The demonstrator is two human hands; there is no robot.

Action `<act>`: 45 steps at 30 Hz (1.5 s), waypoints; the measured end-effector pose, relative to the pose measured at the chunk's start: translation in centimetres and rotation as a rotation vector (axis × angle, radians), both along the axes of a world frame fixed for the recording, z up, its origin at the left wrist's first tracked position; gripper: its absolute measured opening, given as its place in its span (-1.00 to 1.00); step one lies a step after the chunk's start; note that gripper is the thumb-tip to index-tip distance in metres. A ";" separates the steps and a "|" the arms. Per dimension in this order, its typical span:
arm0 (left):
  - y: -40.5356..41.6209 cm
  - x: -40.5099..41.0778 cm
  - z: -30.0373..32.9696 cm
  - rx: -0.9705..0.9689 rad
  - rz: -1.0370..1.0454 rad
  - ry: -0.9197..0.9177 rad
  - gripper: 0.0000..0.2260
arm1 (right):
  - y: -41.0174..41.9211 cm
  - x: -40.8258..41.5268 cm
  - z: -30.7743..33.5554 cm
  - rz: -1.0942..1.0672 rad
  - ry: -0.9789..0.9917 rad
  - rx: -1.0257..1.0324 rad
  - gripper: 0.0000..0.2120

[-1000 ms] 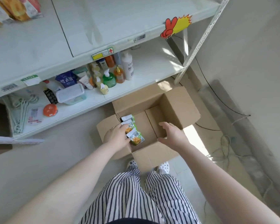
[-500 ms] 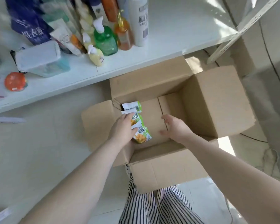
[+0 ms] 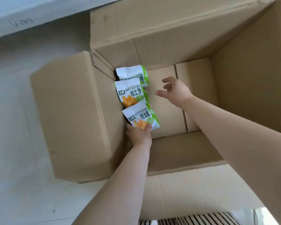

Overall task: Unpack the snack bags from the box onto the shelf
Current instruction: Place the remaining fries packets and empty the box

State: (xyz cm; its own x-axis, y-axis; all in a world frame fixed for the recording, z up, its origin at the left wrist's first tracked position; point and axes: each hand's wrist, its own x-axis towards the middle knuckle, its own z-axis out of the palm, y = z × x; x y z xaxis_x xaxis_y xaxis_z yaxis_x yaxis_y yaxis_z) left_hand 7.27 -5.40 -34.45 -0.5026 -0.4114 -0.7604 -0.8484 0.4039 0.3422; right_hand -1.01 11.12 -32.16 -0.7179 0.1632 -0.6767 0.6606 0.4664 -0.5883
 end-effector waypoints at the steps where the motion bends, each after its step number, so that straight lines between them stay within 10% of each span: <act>1: 0.0 -0.1 -0.8 -0.001 0.056 -0.009 -0.37 | -0.4 -0.5 -0.7 -0.027 0.008 -0.017 -0.38; 22: -0.4 -1.2 -2.7 0.289 0.246 -0.017 -0.60 | -4.8 -1.7 -5.4 -0.167 0.074 -0.080 -0.86; 31: 0.5 -2.2 12.9 0.408 0.085 0.037 -0.82 | 4.6 1.9 10.5 -0.172 0.151 -0.005 -0.69; 45: -1.1 -8.8 46.3 0.617 -0.090 0.216 -0.64 | 5.8 4.8 47.3 -0.473 0.429 -0.160 -0.81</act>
State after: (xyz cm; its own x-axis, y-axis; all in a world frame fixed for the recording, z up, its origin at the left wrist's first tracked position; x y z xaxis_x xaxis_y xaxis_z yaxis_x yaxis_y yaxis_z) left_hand -1.53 -6.54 11.83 -0.6821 0.1182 -0.7217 -0.7071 0.1452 0.6921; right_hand 3.82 16.97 15.13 -0.8048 0.4489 -0.3882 0.4640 0.0682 -0.8832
